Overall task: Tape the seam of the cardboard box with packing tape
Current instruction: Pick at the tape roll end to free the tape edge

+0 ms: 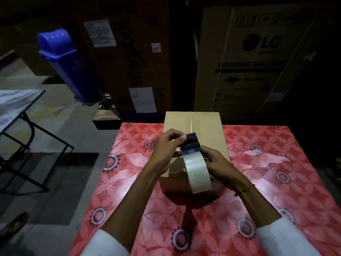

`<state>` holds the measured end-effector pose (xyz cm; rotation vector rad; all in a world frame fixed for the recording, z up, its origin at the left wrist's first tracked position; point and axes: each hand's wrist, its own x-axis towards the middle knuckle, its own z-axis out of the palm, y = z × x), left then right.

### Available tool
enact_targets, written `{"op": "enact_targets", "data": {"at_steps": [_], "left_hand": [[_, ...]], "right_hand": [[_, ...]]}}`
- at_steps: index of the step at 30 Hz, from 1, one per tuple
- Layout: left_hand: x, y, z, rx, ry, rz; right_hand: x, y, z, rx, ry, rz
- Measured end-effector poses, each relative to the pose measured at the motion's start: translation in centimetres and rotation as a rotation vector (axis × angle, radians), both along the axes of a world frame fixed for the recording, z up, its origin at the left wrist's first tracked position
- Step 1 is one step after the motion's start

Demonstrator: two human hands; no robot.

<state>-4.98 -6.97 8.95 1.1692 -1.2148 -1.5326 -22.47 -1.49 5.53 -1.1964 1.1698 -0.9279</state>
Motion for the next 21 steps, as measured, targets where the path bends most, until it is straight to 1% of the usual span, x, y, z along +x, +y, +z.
{"op": "enact_targets", "data": {"at_steps": [2,5,6,10,14,18,21], "left_hand": [[-0.1,-0.8,-0.5,0.013,-0.038,-0.027],[-0.1,-1.6,-1.2,0.044,-0.061,-0.068],[-0.1,-1.8,-1.4,0.047,-0.069,-0.088],[-0.2,-2.2,-2.3,0.039,-0.097,-0.168],[-0.6,-2.5,-2.6,0.096,-0.072,-0.212],[-1.1,-2.6,-2.6,0.132,-0.076,-0.206],[-1.0,-2.3,-2.8,0.194,0.025,-0.227]], "right_hand": [[-0.1,0.0,-0.2,0.039,-0.027,0.006],[-1.0,-0.4,0.1,0.125,-0.253,-0.157],[-1.2,-0.6,0.6,0.114,-0.261,-0.202],[-1.2,-1.5,1.9,-0.038,0.040,-0.217],[-0.3,-2.7,1.8,-0.034,0.210,-0.231],[-0.1,-3.9,0.9,-0.080,0.291,-0.280],[-0.5,-4.3,0.7,-0.065,0.268,-0.270]]}}
